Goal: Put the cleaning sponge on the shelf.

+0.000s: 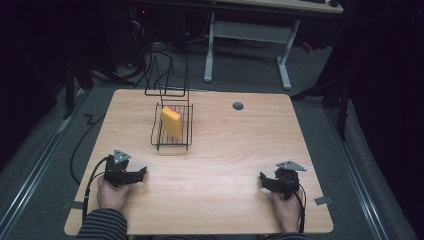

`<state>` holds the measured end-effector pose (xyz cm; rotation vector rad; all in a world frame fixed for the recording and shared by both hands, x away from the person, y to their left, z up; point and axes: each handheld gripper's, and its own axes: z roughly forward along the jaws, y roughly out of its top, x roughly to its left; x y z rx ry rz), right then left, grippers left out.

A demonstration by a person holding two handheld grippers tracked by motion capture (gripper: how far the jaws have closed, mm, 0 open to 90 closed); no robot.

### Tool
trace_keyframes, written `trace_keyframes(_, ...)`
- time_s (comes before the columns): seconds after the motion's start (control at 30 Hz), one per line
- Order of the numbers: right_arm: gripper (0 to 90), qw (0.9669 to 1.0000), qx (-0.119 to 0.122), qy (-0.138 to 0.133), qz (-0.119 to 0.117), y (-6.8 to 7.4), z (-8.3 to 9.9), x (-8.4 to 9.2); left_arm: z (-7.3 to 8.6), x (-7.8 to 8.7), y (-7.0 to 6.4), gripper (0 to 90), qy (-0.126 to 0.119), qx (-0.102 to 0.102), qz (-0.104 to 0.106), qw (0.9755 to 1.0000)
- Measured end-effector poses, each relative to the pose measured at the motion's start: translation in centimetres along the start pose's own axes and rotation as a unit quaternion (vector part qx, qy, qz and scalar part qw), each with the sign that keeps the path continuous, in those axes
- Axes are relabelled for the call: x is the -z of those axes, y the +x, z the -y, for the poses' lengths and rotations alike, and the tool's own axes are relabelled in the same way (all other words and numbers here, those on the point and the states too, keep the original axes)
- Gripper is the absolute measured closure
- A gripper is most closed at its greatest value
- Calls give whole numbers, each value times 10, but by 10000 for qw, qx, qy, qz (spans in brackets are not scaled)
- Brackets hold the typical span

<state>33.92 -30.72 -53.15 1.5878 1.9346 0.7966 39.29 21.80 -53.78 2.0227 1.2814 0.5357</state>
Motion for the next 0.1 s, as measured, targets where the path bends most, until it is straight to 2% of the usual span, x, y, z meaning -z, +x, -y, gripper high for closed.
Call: trace_keyframes(0.1,196,10000,0,-1,0,0,0,0,0,0,0,141,1,1,10,10000)
